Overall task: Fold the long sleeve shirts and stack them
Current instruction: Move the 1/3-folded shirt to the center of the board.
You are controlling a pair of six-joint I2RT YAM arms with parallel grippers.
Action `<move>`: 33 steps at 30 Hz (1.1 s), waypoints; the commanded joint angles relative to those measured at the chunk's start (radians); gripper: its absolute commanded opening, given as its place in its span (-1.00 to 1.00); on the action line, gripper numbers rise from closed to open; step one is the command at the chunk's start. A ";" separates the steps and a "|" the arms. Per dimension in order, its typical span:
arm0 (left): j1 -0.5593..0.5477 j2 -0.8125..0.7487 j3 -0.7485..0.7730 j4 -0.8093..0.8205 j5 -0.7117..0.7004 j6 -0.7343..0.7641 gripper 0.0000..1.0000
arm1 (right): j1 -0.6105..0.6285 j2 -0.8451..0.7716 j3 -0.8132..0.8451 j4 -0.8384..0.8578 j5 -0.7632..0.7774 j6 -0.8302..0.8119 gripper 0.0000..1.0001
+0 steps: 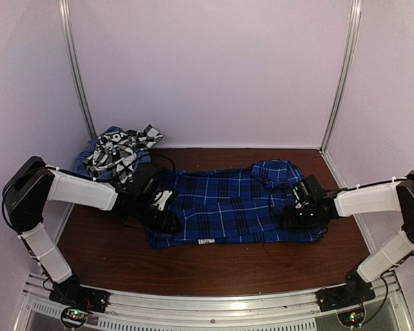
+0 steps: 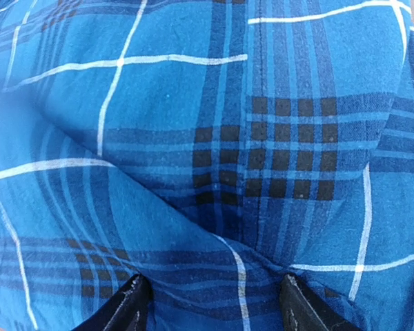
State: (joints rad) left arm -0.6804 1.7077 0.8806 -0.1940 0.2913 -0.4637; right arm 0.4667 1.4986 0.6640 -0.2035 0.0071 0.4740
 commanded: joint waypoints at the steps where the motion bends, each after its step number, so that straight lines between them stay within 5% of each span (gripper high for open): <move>1: -0.019 -0.034 -0.075 -0.049 -0.047 -0.035 0.12 | 0.020 -0.108 -0.094 -0.065 -0.049 0.092 0.33; 14: -0.225 -0.265 -0.315 -0.113 -0.172 -0.257 0.12 | 0.252 -0.511 -0.270 -0.253 -0.012 0.361 0.32; 20: -0.234 -0.369 -0.300 -0.148 -0.274 -0.275 0.13 | 0.354 -0.614 -0.196 -0.367 0.104 0.424 0.31; 26: -0.233 -0.286 -0.145 -0.165 -0.314 -0.197 0.20 | 0.330 -0.420 -0.015 -0.337 0.237 0.296 0.35; 33: -0.232 -0.233 -0.043 -0.159 -0.383 -0.159 0.48 | 0.183 -0.114 0.093 -0.175 0.205 0.132 0.36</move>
State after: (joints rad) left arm -0.9142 1.4521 0.7864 -0.3500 -0.0238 -0.6605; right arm 0.7067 1.2816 0.7223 -0.4618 0.1841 0.7174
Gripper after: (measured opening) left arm 0.707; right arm 0.680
